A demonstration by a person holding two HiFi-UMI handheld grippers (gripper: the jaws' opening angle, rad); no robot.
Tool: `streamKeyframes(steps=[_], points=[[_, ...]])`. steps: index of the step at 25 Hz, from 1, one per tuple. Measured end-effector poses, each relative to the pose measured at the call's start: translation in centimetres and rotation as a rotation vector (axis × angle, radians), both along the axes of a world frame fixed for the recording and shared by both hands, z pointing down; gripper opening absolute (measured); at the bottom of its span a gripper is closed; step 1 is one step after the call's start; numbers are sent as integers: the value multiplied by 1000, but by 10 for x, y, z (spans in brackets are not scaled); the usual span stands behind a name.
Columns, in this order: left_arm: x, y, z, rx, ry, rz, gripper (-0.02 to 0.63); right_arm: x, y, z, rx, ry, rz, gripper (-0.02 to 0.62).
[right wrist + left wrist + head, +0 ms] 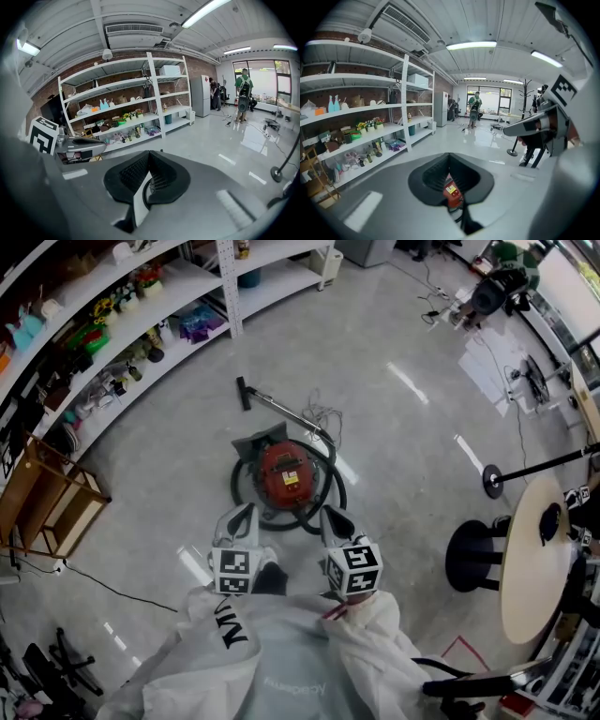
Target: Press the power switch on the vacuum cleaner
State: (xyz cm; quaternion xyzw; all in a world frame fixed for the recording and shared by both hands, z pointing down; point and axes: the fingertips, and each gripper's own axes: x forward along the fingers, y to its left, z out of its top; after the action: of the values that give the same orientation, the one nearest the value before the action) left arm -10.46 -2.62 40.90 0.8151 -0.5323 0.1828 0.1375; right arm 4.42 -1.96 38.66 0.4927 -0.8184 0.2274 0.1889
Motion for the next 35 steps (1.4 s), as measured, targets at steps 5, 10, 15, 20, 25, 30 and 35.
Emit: streamKeyframes(steps=[5, 10, 15, 20, 25, 30, 35], points=[[-4, -13, 3, -3, 19, 33, 0, -7, -7, -5, 4, 19, 31, -14], [0, -21, 7, -14, 34, 52, 0, -2, -9, -5, -1, 17, 62, -9], [4, -25, 19, -37, 26, 61, 0, -2, -17, 2, -11, 1, 68, -8], [-2, -35, 26, -54, 7, 27, 0, 0, -32, 12, -34, -12, 45, -8], [-6, -46, 40, -85, -14, -8, 0, 0, -52, 23, -48, -17, 9, -8], [2, -59, 60, -117, -26, -14, 0, 8, -65, 47, -94, -18, -5, -8], [8, -71, 87, -153, -38, -12, 0, 9, -71, 78, -138, -13, -26, -3]])
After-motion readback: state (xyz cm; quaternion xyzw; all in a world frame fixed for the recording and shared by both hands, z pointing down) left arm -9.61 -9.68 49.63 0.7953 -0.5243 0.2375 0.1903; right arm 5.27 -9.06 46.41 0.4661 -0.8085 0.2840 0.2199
